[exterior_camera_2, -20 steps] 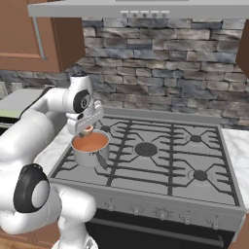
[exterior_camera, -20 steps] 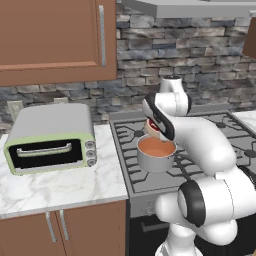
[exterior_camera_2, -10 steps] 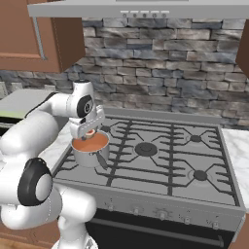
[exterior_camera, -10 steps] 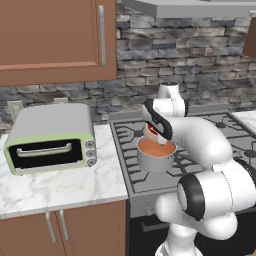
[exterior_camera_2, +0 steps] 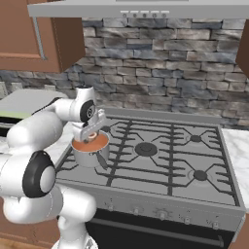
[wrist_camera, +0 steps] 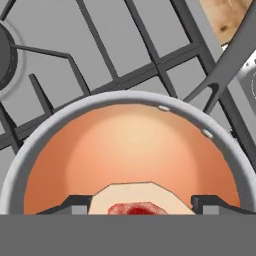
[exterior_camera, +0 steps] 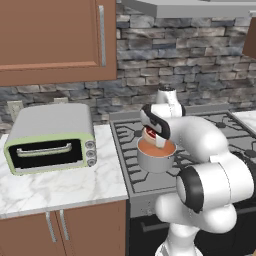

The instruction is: Retrieve the steak from the fridge and place it on the saucepan with marinade on the stove.

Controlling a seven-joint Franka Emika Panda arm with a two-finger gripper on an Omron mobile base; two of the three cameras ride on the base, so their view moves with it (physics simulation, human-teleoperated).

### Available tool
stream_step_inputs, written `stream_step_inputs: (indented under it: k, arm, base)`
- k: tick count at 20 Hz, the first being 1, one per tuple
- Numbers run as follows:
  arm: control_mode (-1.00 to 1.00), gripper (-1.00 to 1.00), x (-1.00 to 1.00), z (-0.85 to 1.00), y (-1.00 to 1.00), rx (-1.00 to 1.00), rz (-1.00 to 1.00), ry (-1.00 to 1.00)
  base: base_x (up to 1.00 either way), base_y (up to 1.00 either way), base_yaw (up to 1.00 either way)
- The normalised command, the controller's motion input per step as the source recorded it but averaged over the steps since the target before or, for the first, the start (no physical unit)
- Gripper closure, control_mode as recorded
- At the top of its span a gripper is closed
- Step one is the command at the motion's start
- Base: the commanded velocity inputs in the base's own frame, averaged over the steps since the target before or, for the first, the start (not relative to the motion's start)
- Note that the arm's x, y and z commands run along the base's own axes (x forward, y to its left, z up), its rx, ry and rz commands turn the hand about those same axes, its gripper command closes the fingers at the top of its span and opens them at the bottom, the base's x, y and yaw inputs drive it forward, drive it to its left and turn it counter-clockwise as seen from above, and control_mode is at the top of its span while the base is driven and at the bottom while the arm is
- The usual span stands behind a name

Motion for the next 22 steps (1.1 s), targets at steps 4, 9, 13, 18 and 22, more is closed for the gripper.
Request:
stream_step_inputs:
  k: [4,9,13,18,22]
  arm:
    - [-1.0,1.0,0.15,-0.21,0.0,0.0,0.0,0.0]
    - [-1.0,1.0,0.15,-0.14,-0.01,0.0,0.0,0.0]
    - [-1.0,1.0,0.16,-0.12,-0.01,0.0,0.0,0.0]
    - [-1.0,1.0,0.12,-0.11,0.0,0.0,0.0,0.0]
    - [-1.0,1.0,0.1,-0.11,-0.03,0.0,0.0,0.0]
  base:
    - [0.0,0.0,0.0]
    - [0.0,0.0,0.0]
    - [0.0,0.0,0.0]
    - [0.0,0.0,0.0]
    - [0.0,0.0,0.0]
